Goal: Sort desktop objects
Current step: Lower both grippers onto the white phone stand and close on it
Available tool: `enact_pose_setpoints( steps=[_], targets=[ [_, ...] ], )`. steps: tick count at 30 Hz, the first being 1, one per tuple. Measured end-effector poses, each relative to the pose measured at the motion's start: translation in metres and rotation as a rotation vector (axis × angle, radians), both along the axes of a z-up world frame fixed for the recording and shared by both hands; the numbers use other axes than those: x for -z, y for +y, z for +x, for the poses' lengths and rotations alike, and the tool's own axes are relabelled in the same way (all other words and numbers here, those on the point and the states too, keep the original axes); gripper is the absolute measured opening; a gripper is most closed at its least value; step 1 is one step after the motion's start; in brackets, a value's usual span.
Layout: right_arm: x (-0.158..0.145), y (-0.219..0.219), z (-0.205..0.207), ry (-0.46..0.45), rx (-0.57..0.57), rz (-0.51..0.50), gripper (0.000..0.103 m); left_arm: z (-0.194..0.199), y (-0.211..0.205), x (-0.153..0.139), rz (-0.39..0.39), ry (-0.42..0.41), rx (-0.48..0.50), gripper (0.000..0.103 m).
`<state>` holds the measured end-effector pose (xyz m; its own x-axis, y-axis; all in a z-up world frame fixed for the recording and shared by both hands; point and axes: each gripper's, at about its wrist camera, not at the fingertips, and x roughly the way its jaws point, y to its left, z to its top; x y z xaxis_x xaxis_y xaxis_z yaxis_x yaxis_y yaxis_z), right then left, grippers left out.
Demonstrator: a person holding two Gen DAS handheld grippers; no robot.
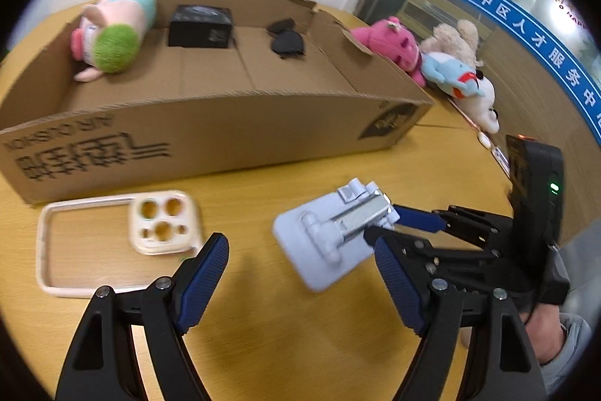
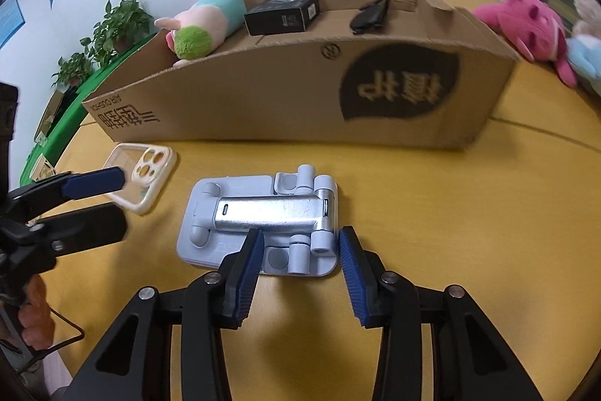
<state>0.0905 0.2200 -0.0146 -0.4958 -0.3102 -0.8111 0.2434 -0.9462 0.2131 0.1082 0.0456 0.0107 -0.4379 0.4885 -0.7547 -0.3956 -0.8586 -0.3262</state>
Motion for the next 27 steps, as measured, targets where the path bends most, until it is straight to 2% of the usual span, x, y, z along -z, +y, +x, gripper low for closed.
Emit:
enact_pose_setpoints(
  steps=[4,7,8,10,11,13,16,18,19,24,26,27],
  targets=[
    [-0.001,0.005,0.012,-0.005,-0.007,-0.034,0.041,-0.005,0.014,0.013,0.024,-0.052,0.035,0.079],
    [-0.004,0.012,0.019,0.014,0.007,-0.059,0.042,-0.007,0.023,0.021,0.001,-0.07,0.047,0.077],
    [-0.005,0.014,0.02,0.023,0.011,-0.059,0.046,-0.007,0.025,0.025,-0.011,-0.079,0.048,0.075],
    [-0.006,0.014,0.018,0.027,0.008,-0.043,0.047,-0.008,0.027,0.031,-0.019,-0.099,0.045,0.068],
    [-0.005,0.014,0.017,0.026,0.004,-0.036,0.047,-0.006,0.026,0.03,-0.022,-0.078,0.037,0.068],
    [-0.001,0.01,0.012,0.015,-0.018,-0.021,0.047,-0.008,0.025,0.031,-0.028,-0.083,0.026,0.056],
    [0.002,0.009,0.01,0.018,-0.027,-0.04,0.047,-0.01,0.018,0.032,0.01,-0.099,0.009,0.054],
    [0.002,0.009,0.009,0.019,-0.039,-0.051,0.045,-0.01,0.015,0.033,0.024,-0.1,0.007,0.052],
    [0.003,0.009,0.009,0.018,-0.046,-0.062,0.038,-0.009,0.014,0.033,0.03,-0.103,0.004,0.05],
    [0.002,0.008,0.013,0.012,-0.041,-0.062,0.035,-0.009,0.013,0.029,0.037,-0.095,-0.006,0.046],
    [0.003,0.011,0.014,0.0,-0.027,-0.074,0.028,-0.009,0.012,0.024,0.041,-0.074,-0.008,0.041],
    [0.003,0.013,0.016,-0.001,-0.023,-0.086,0.028,-0.009,0.011,0.02,0.044,-0.059,-0.008,0.036]
  ],
)
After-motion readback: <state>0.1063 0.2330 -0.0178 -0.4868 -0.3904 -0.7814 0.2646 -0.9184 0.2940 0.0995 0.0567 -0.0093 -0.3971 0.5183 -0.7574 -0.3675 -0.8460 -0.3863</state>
